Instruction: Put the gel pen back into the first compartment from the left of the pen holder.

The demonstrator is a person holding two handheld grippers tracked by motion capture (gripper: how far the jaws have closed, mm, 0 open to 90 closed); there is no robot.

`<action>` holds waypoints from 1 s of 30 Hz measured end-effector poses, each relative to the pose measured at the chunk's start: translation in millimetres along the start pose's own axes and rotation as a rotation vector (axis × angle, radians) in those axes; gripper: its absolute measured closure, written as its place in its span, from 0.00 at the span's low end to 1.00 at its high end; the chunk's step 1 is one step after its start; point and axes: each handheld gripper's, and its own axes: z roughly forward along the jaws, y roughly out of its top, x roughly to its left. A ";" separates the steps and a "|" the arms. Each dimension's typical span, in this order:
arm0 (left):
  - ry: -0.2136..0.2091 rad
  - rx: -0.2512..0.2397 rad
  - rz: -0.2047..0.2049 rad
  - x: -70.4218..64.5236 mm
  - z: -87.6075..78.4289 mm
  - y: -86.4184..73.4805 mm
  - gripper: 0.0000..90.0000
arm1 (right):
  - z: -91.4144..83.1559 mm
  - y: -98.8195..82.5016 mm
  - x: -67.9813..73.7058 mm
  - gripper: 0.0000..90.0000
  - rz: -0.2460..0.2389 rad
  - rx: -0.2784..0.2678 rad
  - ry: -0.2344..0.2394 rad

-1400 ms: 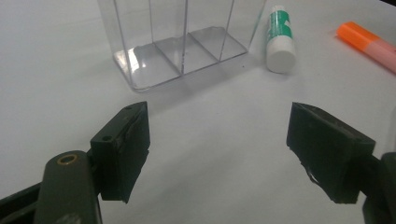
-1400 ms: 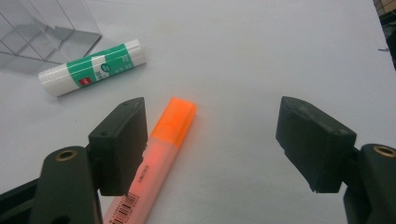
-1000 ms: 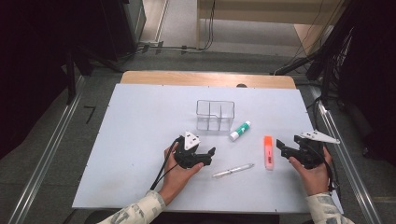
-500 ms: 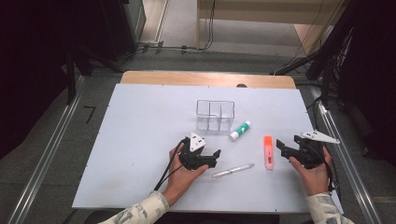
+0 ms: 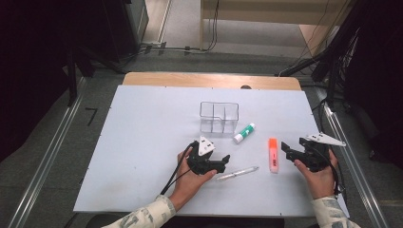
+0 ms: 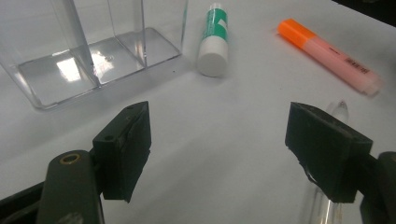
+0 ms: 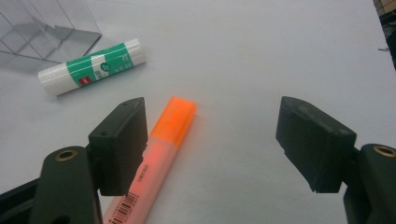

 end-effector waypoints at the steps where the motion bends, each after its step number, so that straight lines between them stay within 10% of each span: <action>1: -0.004 0.000 0.000 -0.7 0.5 0.1 0.26 | 0.0 0.0 0.0 0.27 0.000 0.000 0.000; 30: -0.050 0.034 0.082 -26.3 17.3 1.3 0.26 | 0.3 -0.1 -0.1 0.27 0.000 0.001 0.006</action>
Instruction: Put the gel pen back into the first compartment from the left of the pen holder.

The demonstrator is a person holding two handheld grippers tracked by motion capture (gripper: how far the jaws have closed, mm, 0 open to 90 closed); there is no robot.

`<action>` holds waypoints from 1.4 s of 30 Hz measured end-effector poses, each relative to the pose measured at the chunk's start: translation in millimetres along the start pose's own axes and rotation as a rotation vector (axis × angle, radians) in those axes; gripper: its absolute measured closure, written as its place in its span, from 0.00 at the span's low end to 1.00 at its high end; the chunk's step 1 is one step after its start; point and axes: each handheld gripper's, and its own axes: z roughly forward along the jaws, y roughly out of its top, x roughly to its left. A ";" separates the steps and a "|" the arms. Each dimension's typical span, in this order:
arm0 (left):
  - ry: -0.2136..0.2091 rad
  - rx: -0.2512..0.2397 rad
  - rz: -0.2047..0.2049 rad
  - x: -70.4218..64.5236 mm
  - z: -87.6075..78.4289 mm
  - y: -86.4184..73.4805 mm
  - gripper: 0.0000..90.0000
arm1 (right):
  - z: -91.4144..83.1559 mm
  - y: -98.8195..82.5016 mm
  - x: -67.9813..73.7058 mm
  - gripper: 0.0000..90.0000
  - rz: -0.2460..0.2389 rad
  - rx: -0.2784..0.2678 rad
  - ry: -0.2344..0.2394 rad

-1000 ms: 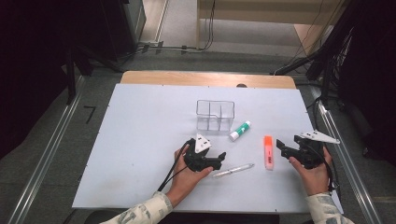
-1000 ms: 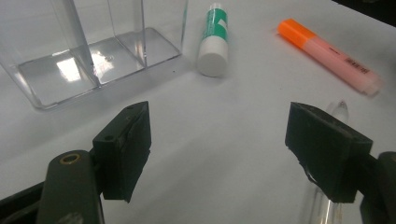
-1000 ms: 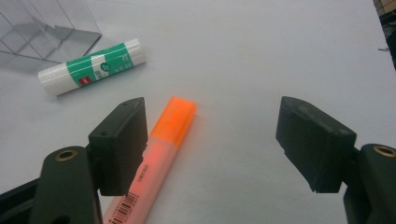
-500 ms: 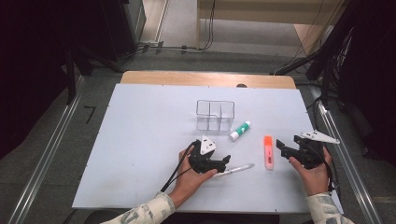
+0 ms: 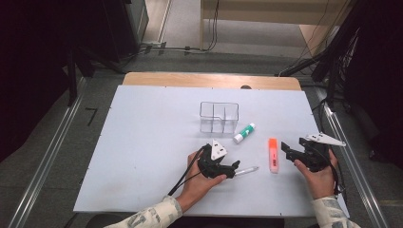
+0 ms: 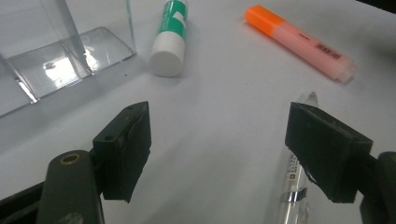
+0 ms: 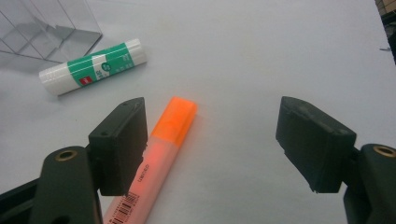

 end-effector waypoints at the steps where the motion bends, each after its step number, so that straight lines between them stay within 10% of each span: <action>1: -0.001 0.000 0.000 -1.2 0.6 0.0 0.26 | 0.1 -0.1 -0.1 0.27 0.000 0.000 -0.001; 42: -0.035 0.050 0.079 -22.9 16.0 3.7 0.31 | 0.8 -0.2 0.3 0.27 0.001 0.006 0.003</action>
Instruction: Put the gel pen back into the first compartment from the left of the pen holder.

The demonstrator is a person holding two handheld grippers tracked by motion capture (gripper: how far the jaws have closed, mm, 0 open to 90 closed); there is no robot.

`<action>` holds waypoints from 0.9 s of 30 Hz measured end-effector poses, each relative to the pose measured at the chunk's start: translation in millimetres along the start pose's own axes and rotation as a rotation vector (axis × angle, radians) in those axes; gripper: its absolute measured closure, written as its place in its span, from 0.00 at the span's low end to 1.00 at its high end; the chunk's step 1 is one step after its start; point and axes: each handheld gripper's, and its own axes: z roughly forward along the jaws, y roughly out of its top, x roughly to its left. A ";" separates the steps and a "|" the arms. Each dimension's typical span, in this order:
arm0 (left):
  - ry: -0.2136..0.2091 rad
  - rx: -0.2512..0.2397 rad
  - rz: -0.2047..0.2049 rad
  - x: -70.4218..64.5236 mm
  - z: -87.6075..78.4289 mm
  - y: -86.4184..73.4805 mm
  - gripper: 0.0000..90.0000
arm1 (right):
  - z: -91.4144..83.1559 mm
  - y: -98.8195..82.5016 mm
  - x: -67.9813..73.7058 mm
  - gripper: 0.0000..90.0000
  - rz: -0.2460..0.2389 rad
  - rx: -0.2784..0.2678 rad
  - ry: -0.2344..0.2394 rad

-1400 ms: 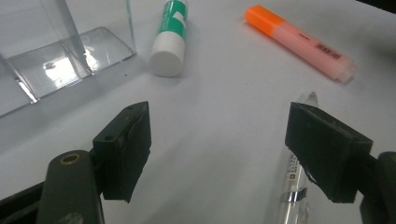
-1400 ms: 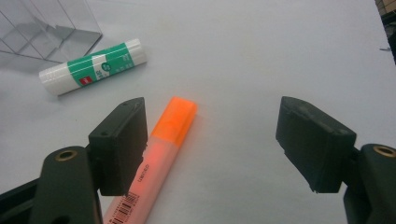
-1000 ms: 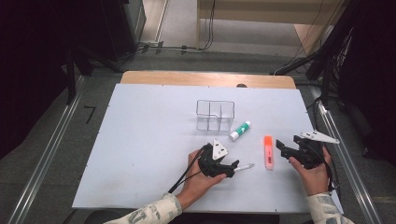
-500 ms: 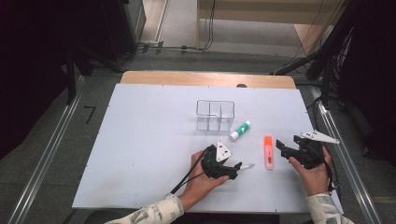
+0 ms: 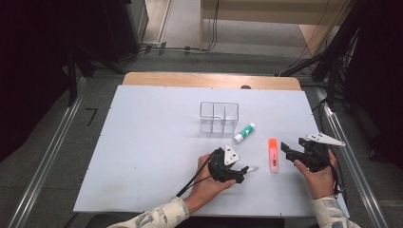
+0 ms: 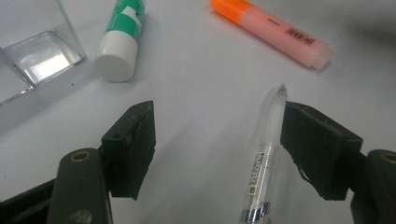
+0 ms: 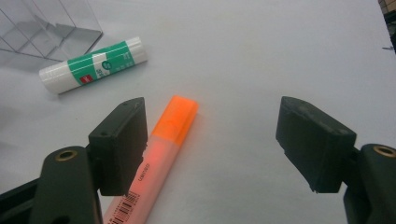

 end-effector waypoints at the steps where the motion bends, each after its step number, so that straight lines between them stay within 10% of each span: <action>1: 0.001 0.004 0.006 -0.4 0.3 0.2 0.31 | 0.0 0.0 0.0 0.27 -0.001 0.001 0.000; 27: -0.031 0.076 0.072 -7.4 10.2 4.3 0.41 | 0.9 0.3 0.7 0.27 -0.003 0.001 0.005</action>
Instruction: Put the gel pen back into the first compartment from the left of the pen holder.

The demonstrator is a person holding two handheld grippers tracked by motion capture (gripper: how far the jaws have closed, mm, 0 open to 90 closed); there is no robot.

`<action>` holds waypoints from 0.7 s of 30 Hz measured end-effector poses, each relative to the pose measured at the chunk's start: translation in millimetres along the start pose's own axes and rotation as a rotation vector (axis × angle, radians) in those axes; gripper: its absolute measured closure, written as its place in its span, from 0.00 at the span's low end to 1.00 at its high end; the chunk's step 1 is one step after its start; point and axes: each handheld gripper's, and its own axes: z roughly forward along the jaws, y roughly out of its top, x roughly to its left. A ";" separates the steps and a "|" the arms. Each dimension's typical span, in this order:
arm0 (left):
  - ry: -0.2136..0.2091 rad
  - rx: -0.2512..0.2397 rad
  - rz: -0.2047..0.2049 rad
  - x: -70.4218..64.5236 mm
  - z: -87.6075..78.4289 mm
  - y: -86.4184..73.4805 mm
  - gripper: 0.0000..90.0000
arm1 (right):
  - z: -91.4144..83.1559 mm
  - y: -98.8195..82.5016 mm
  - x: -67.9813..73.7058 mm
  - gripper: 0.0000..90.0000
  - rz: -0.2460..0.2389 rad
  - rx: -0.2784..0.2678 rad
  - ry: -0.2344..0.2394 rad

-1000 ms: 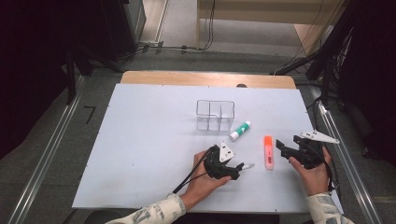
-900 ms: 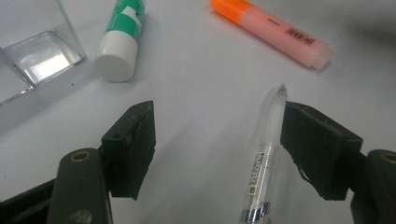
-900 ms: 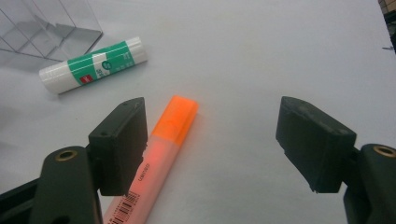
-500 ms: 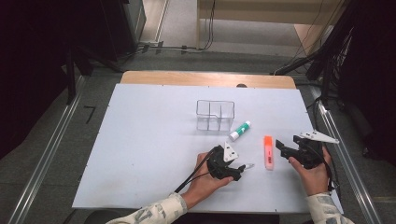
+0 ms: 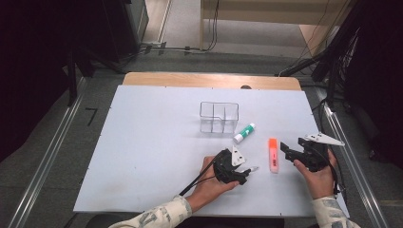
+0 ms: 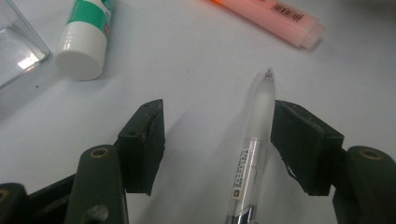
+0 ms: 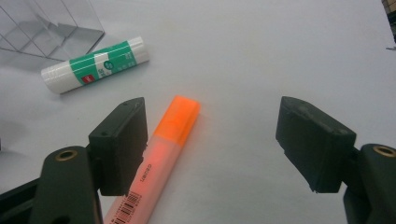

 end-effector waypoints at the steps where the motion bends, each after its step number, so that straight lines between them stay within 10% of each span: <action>1: -0.001 0.002 0.002 -0.6 0.6 0.3 0.41 | 0.0 0.0 0.0 0.27 0.000 0.000 0.000; 21: -0.016 0.018 0.049 -7.4 4.8 2.8 0.62 | 0.5 0.1 0.3 0.27 -0.006 -0.002 -0.002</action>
